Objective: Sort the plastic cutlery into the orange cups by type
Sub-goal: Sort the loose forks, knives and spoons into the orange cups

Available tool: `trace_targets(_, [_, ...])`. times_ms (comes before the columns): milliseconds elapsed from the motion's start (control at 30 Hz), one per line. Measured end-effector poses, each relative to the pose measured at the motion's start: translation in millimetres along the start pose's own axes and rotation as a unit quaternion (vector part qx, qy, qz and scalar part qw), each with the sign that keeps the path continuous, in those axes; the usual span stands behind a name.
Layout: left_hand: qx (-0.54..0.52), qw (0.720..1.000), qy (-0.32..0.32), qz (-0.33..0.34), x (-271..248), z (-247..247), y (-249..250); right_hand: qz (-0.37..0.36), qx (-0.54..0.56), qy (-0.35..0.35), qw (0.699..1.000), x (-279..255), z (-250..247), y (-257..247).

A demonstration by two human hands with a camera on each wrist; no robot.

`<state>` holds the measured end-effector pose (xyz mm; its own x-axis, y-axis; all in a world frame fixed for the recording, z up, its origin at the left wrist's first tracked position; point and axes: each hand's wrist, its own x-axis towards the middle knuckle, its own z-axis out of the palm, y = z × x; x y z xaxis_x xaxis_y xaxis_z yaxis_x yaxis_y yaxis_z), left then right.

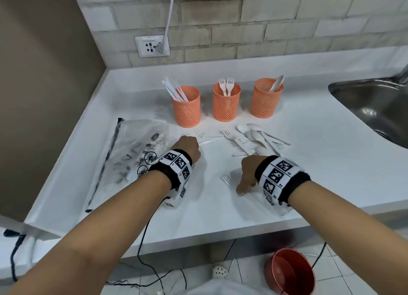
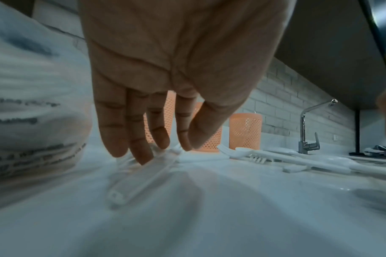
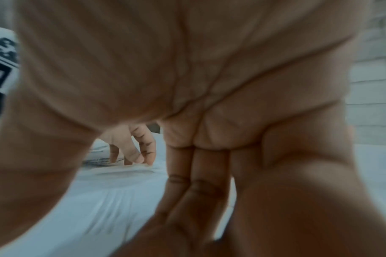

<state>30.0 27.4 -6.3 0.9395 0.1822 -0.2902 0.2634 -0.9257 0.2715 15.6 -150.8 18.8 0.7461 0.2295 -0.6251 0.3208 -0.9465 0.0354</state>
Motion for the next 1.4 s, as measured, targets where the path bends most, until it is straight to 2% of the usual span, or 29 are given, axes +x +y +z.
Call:
trace_targets(233, [-0.025, 1.000, 0.004, 0.000, -4.0, 8.1, 9.7, -0.010, -0.045, 0.024, 0.999, -0.6, 16.8, -6.6])
trace_targets(367, [-0.031, 0.999, 0.000, -0.030, -0.7, 12.9, 10.3, -0.015, -0.045, 0.049, 0.998, 5.0, 13.3, -4.9])
trace_targets(467, [-0.097, 0.994, -0.005, -0.055, -2.0, 13.0, 6.9, -0.013, -0.023, 0.062, 0.998, 13.8, 13.3, -1.3])
trace_targets(600, [-0.137, 0.989, -0.013, -0.056, -2.8, 8.6, 1.3, 0.008, 0.024, 0.089, 0.996, 27.5, 12.0, 0.8])
trace_targets(700, [-0.241, 0.969, -0.025, -0.043, -4.9, 6.2, -2.4, 0.013, 0.087, 0.119, 0.989, 33.7, 5.4, -0.2])
trace_targets(833, [-0.415, 0.909, -0.010, -0.043, -7.6, 7.4, 1.0, -0.025, 0.238, 0.170, 0.956, 44.1, -4.1, -2.4])
trace_targets(933, [-0.490, 0.870, -0.014, -0.039, -8.9, 15.1, 7.2, -0.055, 0.356, 0.216, 0.908, 48.3, -9.8, -10.0])
trace_targets(1033, [-0.549, 0.834, -0.033, -0.039, -7.1, 25.1, 14.0, -0.081, 0.414, 0.253, 0.871, 52.4, -14.5, -17.6])
trace_targets(1100, [-0.558, 0.828, -0.036, -0.023, -9.1, 27.0, 18.3, -0.101, 0.452, 0.258, 0.848, 57.8, -16.0, -19.7])
trace_targets(1133, [-0.548, 0.836, -0.038, -0.009, -9.2, 27.6, 19.9, -0.107, 0.462, 0.260, 0.841, 60.7, -16.4, -20.4])
trace_targets(1233, [-0.525, 0.849, -0.050, 0.020, -9.5, 27.0, 24.4, -0.101, 0.468, 0.255, 0.840, 65.7, -16.7, -21.4])
trace_targets(1333, [-0.552, 0.831, -0.064, 0.012, -10.0, 27.1, 28.0, -0.097, 0.477, 0.255, 0.835, 69.3, -18.5, -20.7])
trace_targets(1367, [-0.554, 0.830, -0.066, 0.012, -9.7, 27.9, 28.2, -0.098, 0.479, 0.249, 0.836, 70.9, -19.5, -20.4])
trace_targets(1400, [-0.539, 0.840, -0.064, 0.016, -11.1, 28.0, 28.5, -0.101, 0.486, 0.240, 0.834, 72.8, -19.4, -19.7])
